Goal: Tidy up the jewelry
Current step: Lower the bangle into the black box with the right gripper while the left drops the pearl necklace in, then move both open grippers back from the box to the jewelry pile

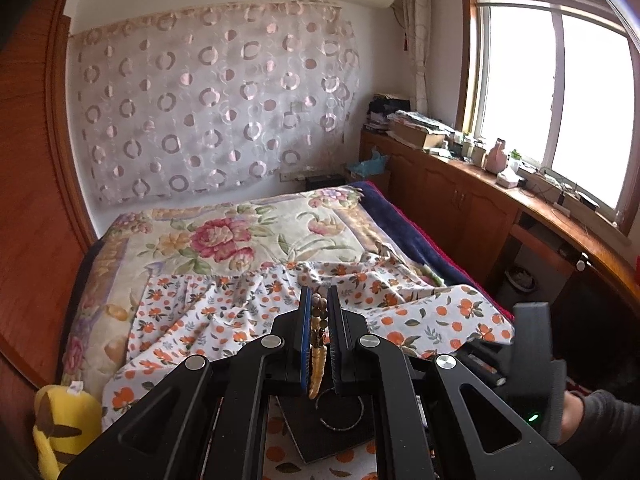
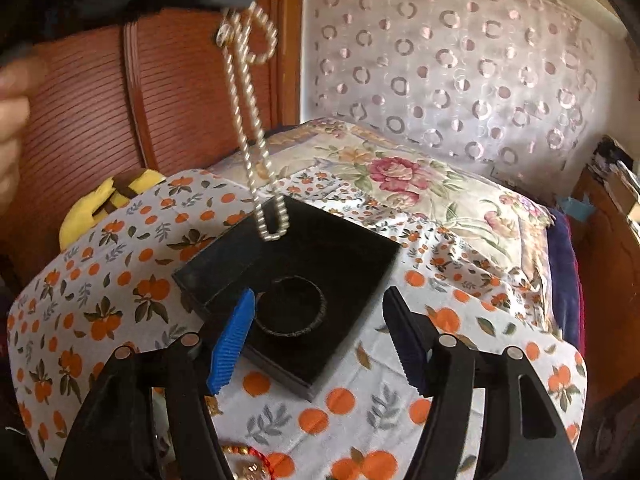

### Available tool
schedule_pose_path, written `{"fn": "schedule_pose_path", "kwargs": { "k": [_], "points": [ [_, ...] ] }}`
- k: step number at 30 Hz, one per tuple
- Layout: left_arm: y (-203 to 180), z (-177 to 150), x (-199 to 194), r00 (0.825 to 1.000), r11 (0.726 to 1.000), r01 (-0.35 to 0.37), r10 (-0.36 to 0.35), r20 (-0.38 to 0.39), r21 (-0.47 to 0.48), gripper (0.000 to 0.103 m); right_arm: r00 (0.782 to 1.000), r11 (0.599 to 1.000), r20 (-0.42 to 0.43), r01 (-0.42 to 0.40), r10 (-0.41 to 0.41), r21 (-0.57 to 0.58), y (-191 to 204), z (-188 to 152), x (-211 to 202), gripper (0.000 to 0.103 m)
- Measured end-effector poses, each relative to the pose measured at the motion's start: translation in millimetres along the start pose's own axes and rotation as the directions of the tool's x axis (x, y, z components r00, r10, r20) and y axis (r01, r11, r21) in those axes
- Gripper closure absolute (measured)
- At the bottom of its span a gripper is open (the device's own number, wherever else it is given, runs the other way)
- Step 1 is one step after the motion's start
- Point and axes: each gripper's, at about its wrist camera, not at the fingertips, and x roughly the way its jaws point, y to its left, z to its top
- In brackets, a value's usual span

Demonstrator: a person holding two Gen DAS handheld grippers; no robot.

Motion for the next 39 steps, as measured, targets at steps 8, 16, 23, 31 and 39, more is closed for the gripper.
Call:
{"fn": "schedule_pose_path", "kwargs": {
  "k": [8,16,23,31,39],
  "points": [
    [-10,-3,20,0.999,1.0,0.026,-0.026,-0.033,0.01,0.096,0.999,0.999,0.002,0.037,-0.037,0.038,-20,-13,-11,0.034],
    [-33,2,20,0.995,0.995,0.095,-0.095,-0.035,0.02,0.096,0.998,0.997,-0.013,0.06,-0.06,0.053,-30,-22,-12,0.034],
    [-26,-24,38,0.994,0.999,0.042,-0.04,-0.103,0.019,0.076,0.997,0.995,-0.01,0.076,-0.076,0.06,-33,-27,-19,0.034],
    [-11,-75,19,0.991,1.0,-0.003,0.001,-0.135,-0.015,0.067,0.998,0.996,0.012,0.066,-0.067,0.067,-13,-38,-43,0.034],
    [-8,-128,-16,0.987,0.998,-0.049,0.045,-0.151,-0.026,0.058,0.999,0.996,0.006,0.044,-0.045,0.075,16,-61,-63,0.034]
  ]
}}
